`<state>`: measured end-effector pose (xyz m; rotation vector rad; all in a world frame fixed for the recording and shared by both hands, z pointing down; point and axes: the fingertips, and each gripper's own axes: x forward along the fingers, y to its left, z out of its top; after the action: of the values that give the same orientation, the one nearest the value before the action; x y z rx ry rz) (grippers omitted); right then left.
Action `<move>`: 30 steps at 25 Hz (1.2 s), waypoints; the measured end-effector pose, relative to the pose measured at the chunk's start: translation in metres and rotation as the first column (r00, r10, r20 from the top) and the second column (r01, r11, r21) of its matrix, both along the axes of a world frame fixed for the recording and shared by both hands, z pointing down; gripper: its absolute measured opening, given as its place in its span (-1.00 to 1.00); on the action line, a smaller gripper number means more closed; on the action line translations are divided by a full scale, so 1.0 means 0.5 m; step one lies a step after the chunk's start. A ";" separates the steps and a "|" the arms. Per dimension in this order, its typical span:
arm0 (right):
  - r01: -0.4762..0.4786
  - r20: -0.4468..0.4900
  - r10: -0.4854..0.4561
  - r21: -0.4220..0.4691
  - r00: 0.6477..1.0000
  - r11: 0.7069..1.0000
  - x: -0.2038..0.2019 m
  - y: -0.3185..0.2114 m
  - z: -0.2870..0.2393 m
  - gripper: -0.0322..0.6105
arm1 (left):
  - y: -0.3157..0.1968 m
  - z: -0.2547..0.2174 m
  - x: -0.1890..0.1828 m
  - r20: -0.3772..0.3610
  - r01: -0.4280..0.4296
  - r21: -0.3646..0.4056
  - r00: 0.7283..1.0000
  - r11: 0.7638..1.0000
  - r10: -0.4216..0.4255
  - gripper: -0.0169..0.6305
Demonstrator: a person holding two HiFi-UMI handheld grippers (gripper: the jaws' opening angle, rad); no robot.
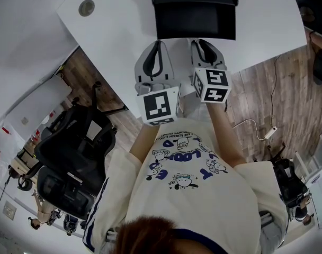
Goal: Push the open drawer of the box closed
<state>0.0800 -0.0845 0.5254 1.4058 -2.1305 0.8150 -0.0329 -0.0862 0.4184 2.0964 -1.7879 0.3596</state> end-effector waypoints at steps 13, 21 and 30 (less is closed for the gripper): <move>-0.027 0.025 0.027 0.001 0.999 1.000 -0.008 -0.062 -0.003 -0.63 | -0.025 -0.002 -0.010 -0.008 0.018 0.002 1.000 1.000 -0.018 -0.90; -0.016 0.027 0.016 0.002 1.000 1.000 -0.005 -0.095 -0.004 -0.63 | -0.046 0.001 -0.006 -0.006 0.029 -0.002 1.000 1.000 -0.029 -0.90; -0.005 0.039 0.005 0.006 0.999 1.000 -0.010 -0.130 -0.008 -0.63 | -0.069 0.003 0.005 -0.011 0.034 -0.003 0.999 0.999 -0.034 -0.90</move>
<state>0.0750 -0.1495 0.5216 1.4097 -2.1610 0.8454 -0.0302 -0.1207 0.4201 2.0595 -1.8134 0.3406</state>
